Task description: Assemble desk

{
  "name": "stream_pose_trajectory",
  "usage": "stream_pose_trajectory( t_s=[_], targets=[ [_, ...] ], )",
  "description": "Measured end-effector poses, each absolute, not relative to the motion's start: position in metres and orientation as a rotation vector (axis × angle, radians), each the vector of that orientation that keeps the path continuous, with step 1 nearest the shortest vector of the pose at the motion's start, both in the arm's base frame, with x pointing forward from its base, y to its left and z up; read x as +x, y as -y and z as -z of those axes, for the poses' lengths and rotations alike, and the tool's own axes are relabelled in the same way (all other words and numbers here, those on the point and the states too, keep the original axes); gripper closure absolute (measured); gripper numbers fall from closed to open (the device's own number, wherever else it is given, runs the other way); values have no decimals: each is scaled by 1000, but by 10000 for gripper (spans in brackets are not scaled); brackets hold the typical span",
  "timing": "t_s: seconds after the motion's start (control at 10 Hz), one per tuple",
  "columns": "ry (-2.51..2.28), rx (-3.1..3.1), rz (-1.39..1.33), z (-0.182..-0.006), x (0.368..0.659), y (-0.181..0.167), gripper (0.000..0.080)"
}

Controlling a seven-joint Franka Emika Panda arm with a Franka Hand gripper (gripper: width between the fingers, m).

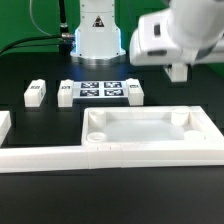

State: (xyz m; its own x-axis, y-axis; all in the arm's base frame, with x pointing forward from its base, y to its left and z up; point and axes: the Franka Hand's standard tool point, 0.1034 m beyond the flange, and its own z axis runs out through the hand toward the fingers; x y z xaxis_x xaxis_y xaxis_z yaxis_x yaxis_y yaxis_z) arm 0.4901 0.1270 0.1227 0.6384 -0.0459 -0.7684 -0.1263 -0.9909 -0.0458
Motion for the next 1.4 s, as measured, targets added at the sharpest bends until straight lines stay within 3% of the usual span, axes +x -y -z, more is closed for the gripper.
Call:
stream_pose_trajectory(
  t_s=[0.1, 0.6, 0.9, 1.0, 1.4],
  targets=[
    [-105, -2795, -1191, -141, 510, -129, 512],
    [-107, -2920, -713, -139, 532, -128, 512],
    [-95, -2933, -480, -180, 592, -119, 512],
    [-100, -2943, -408, -186, 597, -120, 512],
    [-125, -2969, 2, -185, 607, -122, 512]
  ],
)
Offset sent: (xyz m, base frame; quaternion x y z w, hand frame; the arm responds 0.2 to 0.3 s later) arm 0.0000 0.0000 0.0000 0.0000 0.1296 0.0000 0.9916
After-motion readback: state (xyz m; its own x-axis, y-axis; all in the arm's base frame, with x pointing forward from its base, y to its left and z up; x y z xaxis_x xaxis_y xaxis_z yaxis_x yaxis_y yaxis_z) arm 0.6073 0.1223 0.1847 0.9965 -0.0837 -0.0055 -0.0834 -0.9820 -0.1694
